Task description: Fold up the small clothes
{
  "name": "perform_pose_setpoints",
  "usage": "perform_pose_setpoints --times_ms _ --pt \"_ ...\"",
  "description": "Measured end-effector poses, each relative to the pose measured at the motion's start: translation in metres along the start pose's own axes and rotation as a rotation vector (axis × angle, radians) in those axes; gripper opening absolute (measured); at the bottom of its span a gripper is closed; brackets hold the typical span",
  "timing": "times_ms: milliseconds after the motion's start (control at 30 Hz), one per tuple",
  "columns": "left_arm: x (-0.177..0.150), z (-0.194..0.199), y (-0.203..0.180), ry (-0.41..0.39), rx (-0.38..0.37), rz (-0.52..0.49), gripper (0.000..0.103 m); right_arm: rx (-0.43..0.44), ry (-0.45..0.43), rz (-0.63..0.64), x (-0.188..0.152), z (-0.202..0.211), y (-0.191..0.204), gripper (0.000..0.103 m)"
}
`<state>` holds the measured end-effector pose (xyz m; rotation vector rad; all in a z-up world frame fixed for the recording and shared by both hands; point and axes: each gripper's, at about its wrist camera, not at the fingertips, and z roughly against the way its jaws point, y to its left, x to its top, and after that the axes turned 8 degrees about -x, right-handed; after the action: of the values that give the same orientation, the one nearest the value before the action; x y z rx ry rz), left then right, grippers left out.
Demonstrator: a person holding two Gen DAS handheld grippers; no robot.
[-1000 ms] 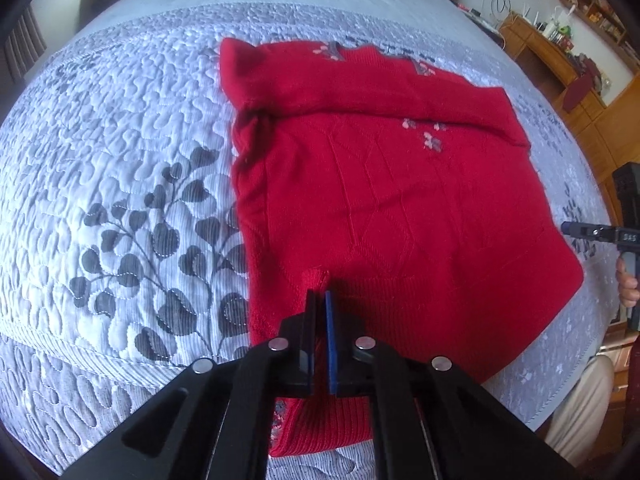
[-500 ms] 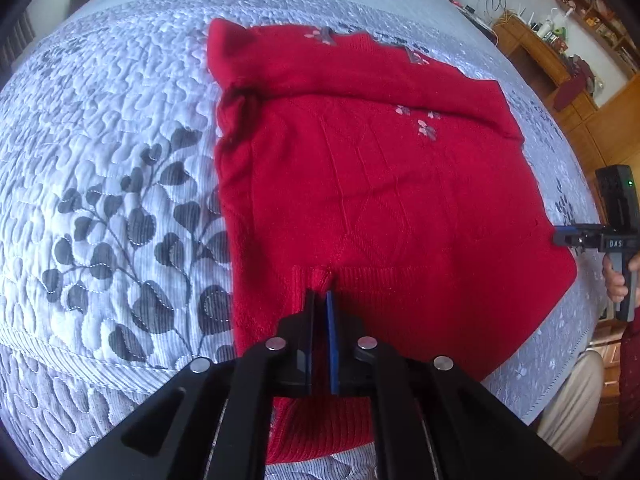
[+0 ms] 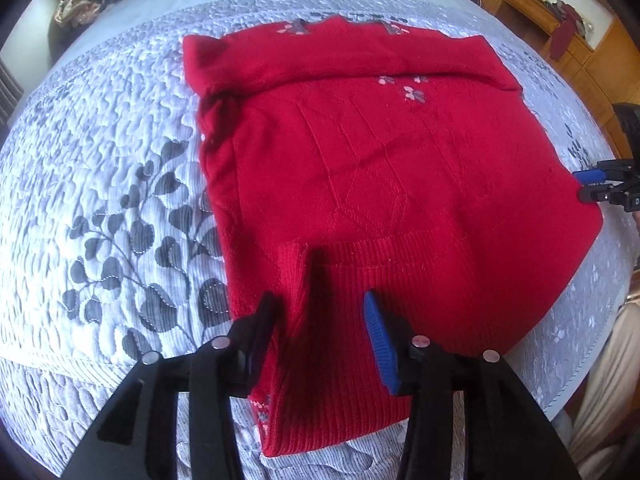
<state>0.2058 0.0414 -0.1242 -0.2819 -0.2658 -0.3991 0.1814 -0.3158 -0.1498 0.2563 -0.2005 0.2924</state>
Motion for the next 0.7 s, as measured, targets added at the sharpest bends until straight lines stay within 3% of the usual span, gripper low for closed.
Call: perform_pose_setpoints --times_ms 133,200,300,400,467,633,700 --pt "0.003 0.001 0.011 -0.010 -0.040 0.043 0.045 -0.014 -0.003 0.004 0.009 -0.008 0.001 0.055" --pt "0.005 0.001 0.013 -0.014 -0.049 0.047 0.036 0.007 -0.013 0.007 0.014 -0.008 0.001 0.055" --pt "0.005 0.000 0.014 -0.015 -0.052 0.049 0.027 -0.001 -0.005 0.026 0.017 -0.011 0.005 0.044" --pt "0.002 0.003 0.014 -0.023 -0.057 0.039 0.019 -0.017 -0.019 0.075 0.013 -0.006 0.013 0.039" --pt "0.000 0.002 0.013 -0.026 -0.055 0.027 0.019 0.027 -0.020 0.080 0.011 -0.005 0.015 0.032" --pt "-0.001 0.000 0.014 -0.017 -0.046 0.024 0.026 0.014 -0.007 0.093 0.014 -0.012 0.021 0.030" --pt "0.001 -0.003 0.011 -0.011 -0.033 0.017 0.033 0.011 0.012 0.083 0.017 -0.018 0.021 0.030"
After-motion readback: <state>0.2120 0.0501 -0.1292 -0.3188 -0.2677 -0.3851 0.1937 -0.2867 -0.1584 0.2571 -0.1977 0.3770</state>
